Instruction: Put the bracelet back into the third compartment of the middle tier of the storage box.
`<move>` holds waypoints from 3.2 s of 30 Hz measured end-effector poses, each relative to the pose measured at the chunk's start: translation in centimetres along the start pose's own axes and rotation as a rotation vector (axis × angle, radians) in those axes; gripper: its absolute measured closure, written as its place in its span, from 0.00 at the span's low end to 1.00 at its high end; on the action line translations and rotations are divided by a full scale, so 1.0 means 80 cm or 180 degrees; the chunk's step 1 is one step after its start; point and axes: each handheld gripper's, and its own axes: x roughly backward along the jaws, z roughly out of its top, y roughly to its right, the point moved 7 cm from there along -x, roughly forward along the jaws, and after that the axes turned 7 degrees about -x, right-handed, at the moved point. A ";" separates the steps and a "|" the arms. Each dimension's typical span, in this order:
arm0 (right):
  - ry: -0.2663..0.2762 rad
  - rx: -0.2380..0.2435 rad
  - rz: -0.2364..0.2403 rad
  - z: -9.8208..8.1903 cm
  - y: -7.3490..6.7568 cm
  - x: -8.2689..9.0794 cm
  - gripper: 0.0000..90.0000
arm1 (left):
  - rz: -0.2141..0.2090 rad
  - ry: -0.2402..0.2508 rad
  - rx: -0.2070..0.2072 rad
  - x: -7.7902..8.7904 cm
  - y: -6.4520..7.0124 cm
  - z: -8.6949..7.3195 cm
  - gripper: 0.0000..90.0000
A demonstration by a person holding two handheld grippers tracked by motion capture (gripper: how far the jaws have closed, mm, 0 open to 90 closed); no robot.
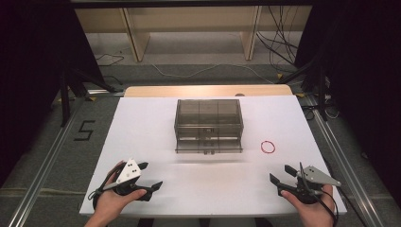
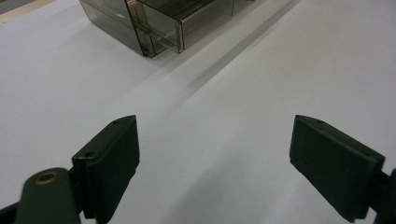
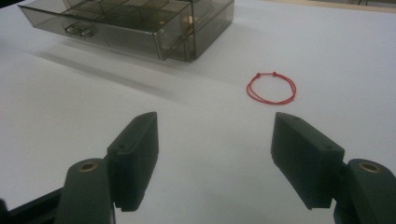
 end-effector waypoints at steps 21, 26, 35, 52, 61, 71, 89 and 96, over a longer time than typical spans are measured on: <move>-0.0289 0.0171 -0.0026 0.035 0.017 -0.073 0.54 | 0.0006 -0.0038 0.0019 -0.005 -0.001 -0.003 0.18; -0.0482 0.0242 -0.0078 0.039 0.022 -0.102 0.56 | 0.0013 -0.0018 0.0026 -0.005 -0.001 -0.003 0.18; -0.0579 0.0153 -0.0161 0.042 0.041 -0.123 0.58 | 0.0007 -0.0028 0.0028 -0.007 0.000 -0.003 0.18; -0.0748 0.0067 -0.0199 0.040 0.058 -0.148 0.63 | 0.0020 -0.0052 0.0024 -0.008 -0.002 -0.005 0.18; -0.0766 0.0122 -0.0219 0.042 0.059 -0.153 0.68 | 0.0018 -0.0043 0.0047 -0.008 -0.003 -0.005 0.18; -0.0751 0.0025 -0.0232 0.042 0.061 -0.154 0.86 | 0.0040 -0.0042 0.0058 -0.008 -0.004 -0.005 0.18; -0.0753 -0.0212 -0.0274 0.043 0.062 -0.156 1.00 | 0.0034 -0.0039 0.0067 -0.008 -0.003 -0.005 0.18; -0.0730 -0.0251 -0.0251 0.043 0.061 -0.155 1.00 | 0.0019 -0.0045 0.0057 -0.009 -0.002 -0.005 0.18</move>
